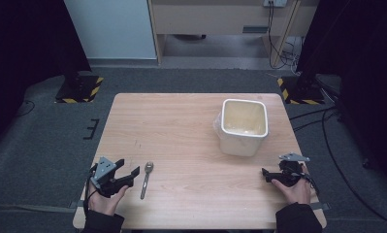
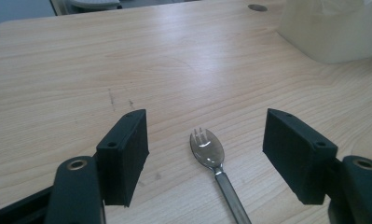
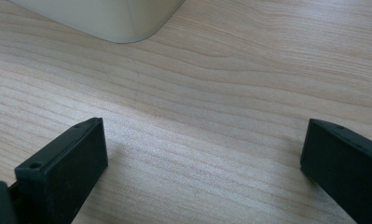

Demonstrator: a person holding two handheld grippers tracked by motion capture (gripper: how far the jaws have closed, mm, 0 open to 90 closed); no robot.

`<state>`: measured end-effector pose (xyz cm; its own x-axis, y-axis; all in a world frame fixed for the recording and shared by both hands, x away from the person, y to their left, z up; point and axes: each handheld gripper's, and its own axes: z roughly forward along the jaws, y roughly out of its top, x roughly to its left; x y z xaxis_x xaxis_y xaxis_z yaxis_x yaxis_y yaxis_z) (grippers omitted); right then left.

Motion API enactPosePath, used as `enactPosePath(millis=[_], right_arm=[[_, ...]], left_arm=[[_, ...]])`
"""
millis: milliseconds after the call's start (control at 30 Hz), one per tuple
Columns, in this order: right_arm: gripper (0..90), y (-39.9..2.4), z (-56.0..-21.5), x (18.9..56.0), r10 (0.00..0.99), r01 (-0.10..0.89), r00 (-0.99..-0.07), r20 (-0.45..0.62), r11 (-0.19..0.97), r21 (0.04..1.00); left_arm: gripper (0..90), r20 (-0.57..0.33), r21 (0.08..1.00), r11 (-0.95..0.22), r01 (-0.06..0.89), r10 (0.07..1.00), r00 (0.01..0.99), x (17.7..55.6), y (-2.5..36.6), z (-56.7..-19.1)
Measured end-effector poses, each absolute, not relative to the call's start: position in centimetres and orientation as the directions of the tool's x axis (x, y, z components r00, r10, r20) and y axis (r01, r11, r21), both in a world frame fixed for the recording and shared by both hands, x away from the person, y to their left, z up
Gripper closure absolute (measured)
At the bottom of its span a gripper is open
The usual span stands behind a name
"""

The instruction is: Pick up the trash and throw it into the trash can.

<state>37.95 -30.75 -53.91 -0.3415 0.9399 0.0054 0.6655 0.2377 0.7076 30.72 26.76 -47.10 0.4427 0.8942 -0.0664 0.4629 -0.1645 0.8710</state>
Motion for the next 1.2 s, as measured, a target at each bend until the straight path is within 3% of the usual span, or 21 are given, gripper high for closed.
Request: enactPosePath(millis=[733, 1200], right_arm=[[0.7, -30.8, -53.9, 38.0, 0.94, 0.666, -0.341, 0.005, 0.237, 0.707], [0.7, -30.8, -53.9, 38.0, 0.94, 0.666, -0.34, 0.005, 0.237, 0.707]], left_arm=[[44.7, -0.073, 0.755, -0.248, 0.607, 0.888, 0.454, 32.8, 24.0, -51.6], [67.5, -0.009, 0.697, -0.341, 0.631, 0.876, 0.482, 32.7, 23.1, -52.4]])
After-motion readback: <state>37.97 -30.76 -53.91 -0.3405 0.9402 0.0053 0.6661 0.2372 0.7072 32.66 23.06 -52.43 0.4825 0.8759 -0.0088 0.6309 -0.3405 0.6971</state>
